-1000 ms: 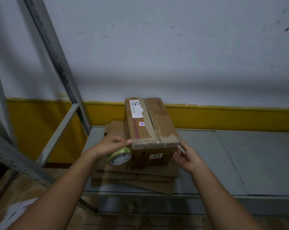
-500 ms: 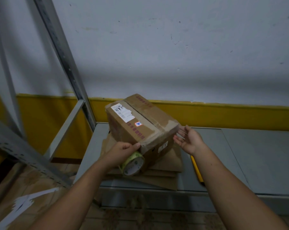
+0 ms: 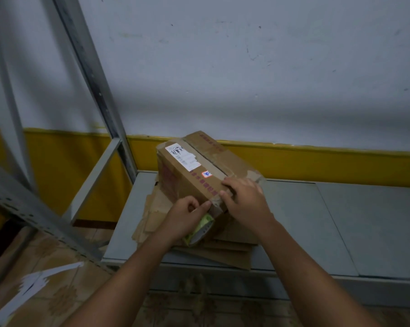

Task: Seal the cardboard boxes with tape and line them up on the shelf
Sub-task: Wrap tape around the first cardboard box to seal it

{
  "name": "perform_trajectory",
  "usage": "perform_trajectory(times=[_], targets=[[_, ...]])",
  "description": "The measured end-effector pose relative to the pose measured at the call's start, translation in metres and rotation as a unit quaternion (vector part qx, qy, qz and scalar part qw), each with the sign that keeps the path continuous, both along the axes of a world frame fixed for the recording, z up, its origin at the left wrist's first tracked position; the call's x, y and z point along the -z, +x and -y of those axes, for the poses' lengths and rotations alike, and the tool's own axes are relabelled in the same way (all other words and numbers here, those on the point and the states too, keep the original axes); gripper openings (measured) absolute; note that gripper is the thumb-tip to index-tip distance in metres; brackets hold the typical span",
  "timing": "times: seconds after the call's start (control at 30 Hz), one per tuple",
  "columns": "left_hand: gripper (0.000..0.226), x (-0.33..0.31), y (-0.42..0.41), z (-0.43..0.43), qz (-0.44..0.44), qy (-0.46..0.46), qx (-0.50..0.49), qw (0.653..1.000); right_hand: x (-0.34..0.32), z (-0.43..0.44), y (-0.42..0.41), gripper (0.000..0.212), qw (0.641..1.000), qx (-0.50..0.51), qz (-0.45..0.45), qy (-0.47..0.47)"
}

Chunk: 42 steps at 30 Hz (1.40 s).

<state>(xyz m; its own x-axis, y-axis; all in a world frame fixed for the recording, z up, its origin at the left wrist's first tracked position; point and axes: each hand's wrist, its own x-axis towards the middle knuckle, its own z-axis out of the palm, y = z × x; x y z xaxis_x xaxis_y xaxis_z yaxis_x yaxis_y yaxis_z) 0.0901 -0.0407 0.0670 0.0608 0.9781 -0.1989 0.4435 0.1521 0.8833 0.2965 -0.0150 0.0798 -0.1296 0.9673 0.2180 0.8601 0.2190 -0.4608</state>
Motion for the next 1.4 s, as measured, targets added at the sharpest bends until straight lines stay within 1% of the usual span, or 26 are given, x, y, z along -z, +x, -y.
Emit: perform_trajectory(times=[0.1, 0.23, 0.37, 0.47, 0.6, 0.7, 0.77, 0.83, 0.9, 0.93, 0.97, 1.03, 1.07, 1.1, 1.13, 1.17, 1.2, 1.23, 1.27, 1.3, 1.4], targets=[[0.024, 0.005, -0.009, 0.006, 0.053, 0.007, 0.011, 0.999, 0.003, -0.002, 0.003, 0.037, 1.000, 0.009, 0.016, 0.003], [0.021, 0.014, -0.014, 0.016, 0.109, -0.012, 0.038, 0.993, 0.006, 0.001, 0.002, 0.041, 0.999, 0.010, 0.037, -0.008], [0.025, 0.017, -0.011, 0.018, 0.089, 0.003, 0.004, 0.996, 0.009, 0.005, 0.002, 0.042, 0.999, 0.012, 0.038, -0.008], [0.026, 0.015, -0.007, 0.017, 0.084, 0.004, -0.002, 0.996, 0.011, 0.006, 0.003, 0.043, 0.999, 0.014, 0.036, -0.010], [0.033, 0.012, -0.002, 0.017, 0.059, 0.017, 0.005, 0.998, 0.011, 0.007, 0.006, 0.043, 0.999, 0.023, 0.032, -0.017], [0.053, 0.009, 0.001, 0.020, 0.091, 0.054, 0.022, 0.994, 0.008, 0.005, 0.009, 0.042, 0.999, 0.024, 0.017, -0.019], [0.051, 0.007, 0.000, 0.021, 0.066, 0.085, 0.055, 0.993, 0.007, 0.004, 0.013, 0.041, 1.000, 0.012, 0.004, -0.025], [0.046, 0.006, 0.000, 0.018, 0.035, 0.108, 0.085, 0.990, 0.008, 0.003, 0.019, 0.041, 0.999, -0.018, -0.027, -0.034], [0.048, 0.006, 0.001, 0.016, 0.027, 0.108, 0.091, 0.990, 0.011, 0.008, 0.028, 0.039, 0.991, -0.047, -0.120, -0.030], [0.049, 0.006, 0.002, 0.015, 0.025, 0.107, 0.090, 0.990, 0.015, 0.012, 0.037, 0.037, 0.986, -0.032, -0.166, -0.011], [0.050, 0.007, 0.004, 0.014, 0.023, 0.105, 0.089, 0.990, 0.020, 0.017, 0.047, 0.033, 0.979, 0.014, -0.201, 0.019], [0.052, 0.009, 0.006, 0.012, 0.022, 0.106, 0.088, 0.990, 0.040, 0.029, 0.075, 0.025, 0.953, 0.169, -0.248, 0.052], [0.053, 0.009, 0.007, 0.012, 0.020, 0.107, 0.088, 0.990, 0.053, 0.034, 0.091, 0.022, 0.934, 0.245, -0.259, 0.034], [0.054, 0.009, 0.008, 0.012, 0.017, 0.108, 0.089, 0.990, 0.069, 0.039, 0.108, 0.023, 0.918, 0.306, -0.251, -0.018], [0.055, 0.009, 0.008, 0.011, 0.015, 0.108, 0.088, 0.990, 0.085, 0.043, 0.122, 0.033, 0.910, 0.343, -0.213, -0.095], [0.054, 0.010, 0.009, 0.011, 0.015, 0.106, 0.087, 0.990, 0.102, 0.047, 0.134, 0.052, 0.905, 0.353, -0.152, -0.181], [0.054, 0.011, 0.009, 0.011, 0.016, 0.105, 0.086, 0.991, 0.119, 0.053, 0.143, 0.070, 0.898, 0.348, -0.093, -0.254], [0.054, 0.012, 0.009, 0.010, 0.017, 0.104, 0.086, 0.991, 0.132, 0.058, 0.147, 0.083, 0.891, 0.338, -0.055, -0.300], [0.054, 0.012, 0.009, 0.010, 0.019, 0.104, 0.087, 0.991, 0.142, 0.063, 0.147, 0.088, 0.886, 0.330, -0.041, -0.323], [0.054, 0.013, 0.009, 0.010, 0.019, 0.104, 0.088, 0.990, 0.150, 0.068, 0.145, 0.089, 0.886, 0.326, -0.041, -0.328], [0.055, 0.014, 0.008, 0.009, 0.021, 0.104, 0.093, 0.990, 0.166, 0.077, 0.138, 0.078, 0.886, 0.333, -0.053, -0.319]])
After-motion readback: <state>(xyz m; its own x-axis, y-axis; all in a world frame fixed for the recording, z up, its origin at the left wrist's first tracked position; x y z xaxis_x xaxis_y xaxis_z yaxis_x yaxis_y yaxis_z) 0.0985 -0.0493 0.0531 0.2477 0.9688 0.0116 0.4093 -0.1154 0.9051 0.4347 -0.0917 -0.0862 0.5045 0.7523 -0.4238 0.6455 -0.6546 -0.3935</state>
